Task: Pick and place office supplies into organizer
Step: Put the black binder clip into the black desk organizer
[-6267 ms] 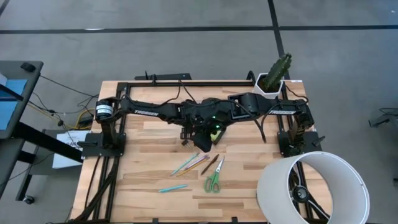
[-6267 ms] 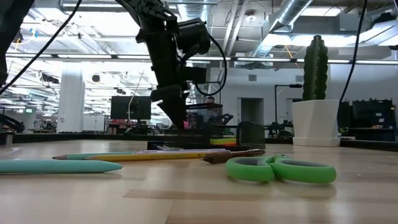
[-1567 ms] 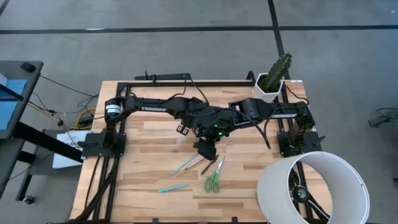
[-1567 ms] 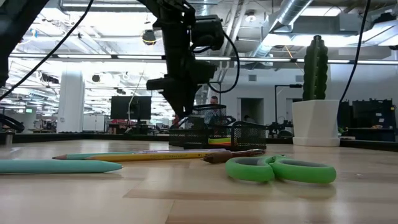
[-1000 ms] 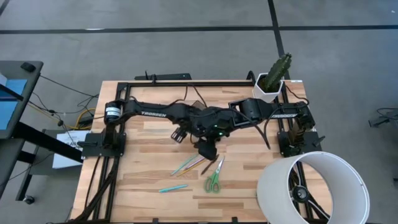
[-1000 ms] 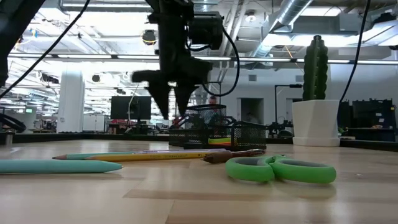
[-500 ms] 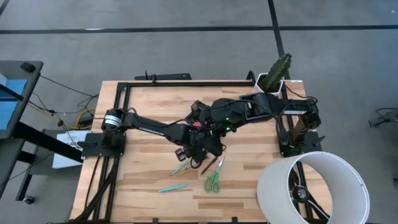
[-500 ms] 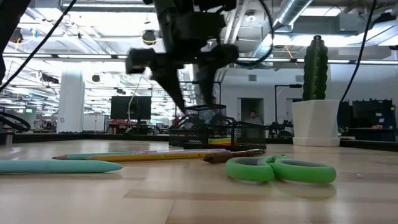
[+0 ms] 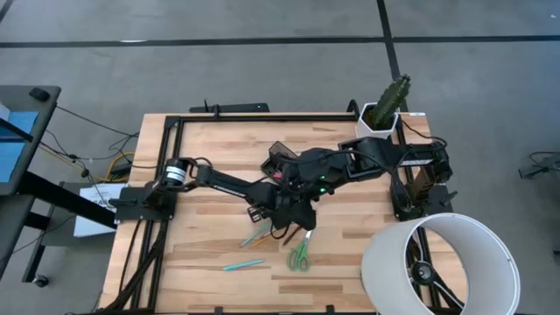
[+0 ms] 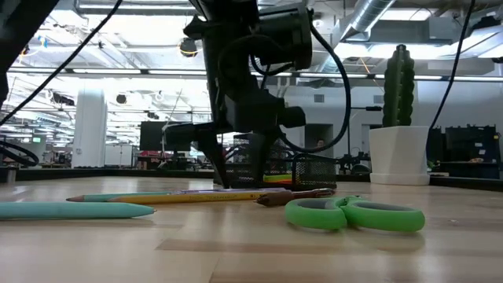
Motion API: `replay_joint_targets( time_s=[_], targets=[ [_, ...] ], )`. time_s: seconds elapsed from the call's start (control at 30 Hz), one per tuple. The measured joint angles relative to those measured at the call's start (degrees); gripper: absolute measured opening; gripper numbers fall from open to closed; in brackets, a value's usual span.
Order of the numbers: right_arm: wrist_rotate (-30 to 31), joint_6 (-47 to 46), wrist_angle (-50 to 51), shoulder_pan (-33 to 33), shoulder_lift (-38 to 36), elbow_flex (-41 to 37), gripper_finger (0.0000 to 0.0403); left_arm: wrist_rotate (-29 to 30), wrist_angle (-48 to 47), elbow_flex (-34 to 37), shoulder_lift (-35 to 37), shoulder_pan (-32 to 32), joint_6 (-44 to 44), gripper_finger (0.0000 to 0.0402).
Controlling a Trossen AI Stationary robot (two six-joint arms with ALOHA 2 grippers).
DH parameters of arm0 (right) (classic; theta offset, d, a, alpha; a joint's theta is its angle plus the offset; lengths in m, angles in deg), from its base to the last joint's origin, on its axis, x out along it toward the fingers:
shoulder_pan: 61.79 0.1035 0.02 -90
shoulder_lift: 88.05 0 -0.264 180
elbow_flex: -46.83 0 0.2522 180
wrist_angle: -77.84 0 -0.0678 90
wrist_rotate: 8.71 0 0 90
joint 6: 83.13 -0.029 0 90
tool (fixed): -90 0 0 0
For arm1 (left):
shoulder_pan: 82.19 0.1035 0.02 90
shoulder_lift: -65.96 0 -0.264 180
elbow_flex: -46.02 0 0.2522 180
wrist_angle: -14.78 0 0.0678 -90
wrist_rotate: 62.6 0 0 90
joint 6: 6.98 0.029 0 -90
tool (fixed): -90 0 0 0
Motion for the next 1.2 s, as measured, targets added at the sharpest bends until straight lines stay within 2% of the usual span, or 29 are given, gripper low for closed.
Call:
replay_joint_targets(
  time_s=[0.17,0.63,0.8,1.2],
  targets=[
    [0.02,0.0,0.0,-0.07,0.0,0.0,0.0219,-2.2,0.29,0.09,0.33,0.78,0.13,0.0209],
    [0.0,0.0,-0.05,-0.04,0.0,0.0,0.0219,-0.8,0.69,-3.3,0.41,4.81,-0.67,0.0209],
    [-0.02,-0.02,-0.07,0.02,0.02,0.0,0.0219,-3.44,-2.69,-3.32,0.42,6.58,-1.02,0.0209],
    [0.0,-0.04,-0.11,-0.11,0.02,0.0,0.0219,-6.52,-2.96,-3.34,0.55,8.07,-8.71,0.0209]
  ],
)
